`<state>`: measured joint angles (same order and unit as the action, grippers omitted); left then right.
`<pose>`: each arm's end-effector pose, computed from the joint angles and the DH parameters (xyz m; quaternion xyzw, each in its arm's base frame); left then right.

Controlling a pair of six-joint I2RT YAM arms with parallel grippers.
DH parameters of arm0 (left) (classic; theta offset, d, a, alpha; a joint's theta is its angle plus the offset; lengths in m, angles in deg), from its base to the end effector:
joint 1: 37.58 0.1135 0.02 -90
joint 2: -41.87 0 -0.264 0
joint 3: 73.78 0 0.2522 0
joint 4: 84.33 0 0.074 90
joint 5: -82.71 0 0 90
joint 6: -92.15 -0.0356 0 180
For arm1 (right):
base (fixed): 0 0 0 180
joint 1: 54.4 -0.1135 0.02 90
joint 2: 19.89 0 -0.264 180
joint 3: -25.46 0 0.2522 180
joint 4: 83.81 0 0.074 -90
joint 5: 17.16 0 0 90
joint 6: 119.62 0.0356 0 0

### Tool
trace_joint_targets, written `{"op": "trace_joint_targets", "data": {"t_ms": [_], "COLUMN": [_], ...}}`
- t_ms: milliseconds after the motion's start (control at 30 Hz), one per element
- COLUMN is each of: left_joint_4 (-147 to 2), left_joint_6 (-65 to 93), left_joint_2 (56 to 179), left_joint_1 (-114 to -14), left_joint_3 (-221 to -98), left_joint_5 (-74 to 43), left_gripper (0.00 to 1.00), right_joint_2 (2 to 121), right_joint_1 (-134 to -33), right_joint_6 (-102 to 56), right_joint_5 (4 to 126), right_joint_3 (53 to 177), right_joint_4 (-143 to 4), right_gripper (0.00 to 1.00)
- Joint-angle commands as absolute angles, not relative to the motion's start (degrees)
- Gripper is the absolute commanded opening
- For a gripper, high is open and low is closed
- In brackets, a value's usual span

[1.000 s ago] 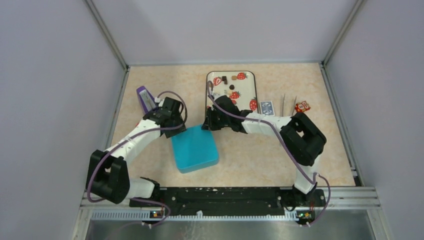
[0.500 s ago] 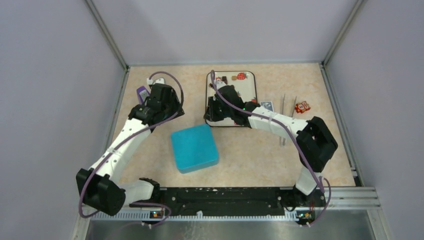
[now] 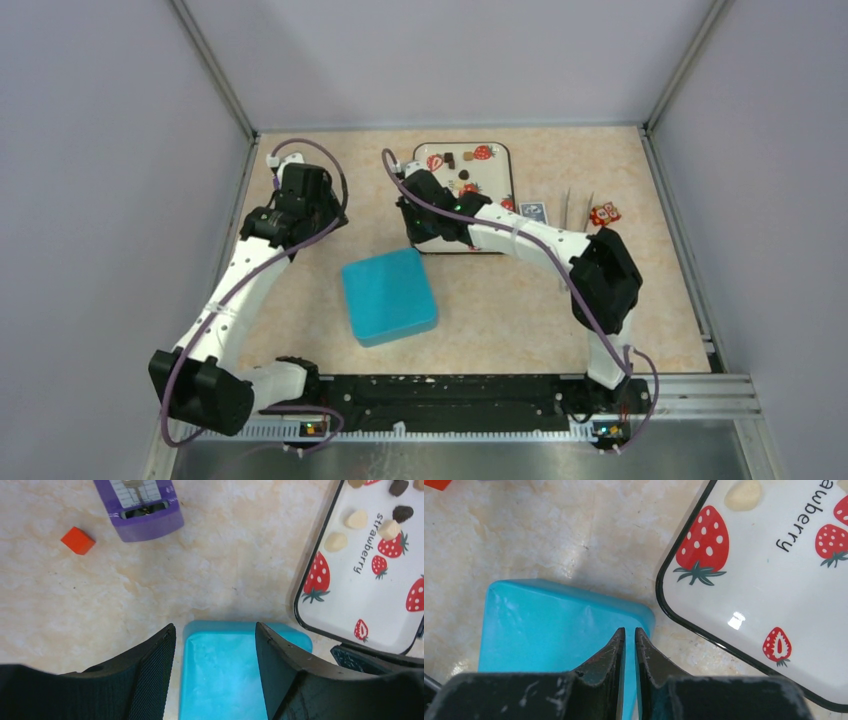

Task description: Pack the chocolate

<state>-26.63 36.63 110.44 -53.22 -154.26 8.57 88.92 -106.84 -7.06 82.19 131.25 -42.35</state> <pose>0.2393 -0.0569 0.3337 -0.2014 0.8968 -0.0421 0.3918 0.2697 0.3412 0.2737 -0.2065 0.8961 0.1751 0.3517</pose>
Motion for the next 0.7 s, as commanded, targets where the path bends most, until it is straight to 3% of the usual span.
{"op": "trace_joint_targets", "data": {"t_ms": [0, 233, 500, 667], "left_joint_4": [-26.35, -28.19, -28.88, -29.26], "left_joint_6": [34.76, 35.57, 35.85, 35.99], "left_joint_2": [108.94, 108.45, 107.69, 107.24], "left_joint_1": [-50.48, -49.05, -48.92, -48.83], "left_joint_3": [-155.87, -152.11, -151.61, -151.27], "left_joint_5": [8.39, 4.2, 3.6, 4.04], "left_gripper": [0.65, 0.66, 0.66, 0.66], "right_joint_2": [90.93, 97.54, 88.07, 89.25], "right_joint_1": [-108.48, -109.42, -109.51, -109.55], "right_joint_6": [-8.58, -7.86, -10.03, -9.45], "right_joint_5": [83.66, 81.92, 85.56, 84.84], "right_joint_3": [133.4, 130.55, 135.61, 133.53], "right_joint_4": [-39.04, -39.21, -39.89, -40.93], "right_gripper": [0.11, 0.1, 0.11, 0.13]}}
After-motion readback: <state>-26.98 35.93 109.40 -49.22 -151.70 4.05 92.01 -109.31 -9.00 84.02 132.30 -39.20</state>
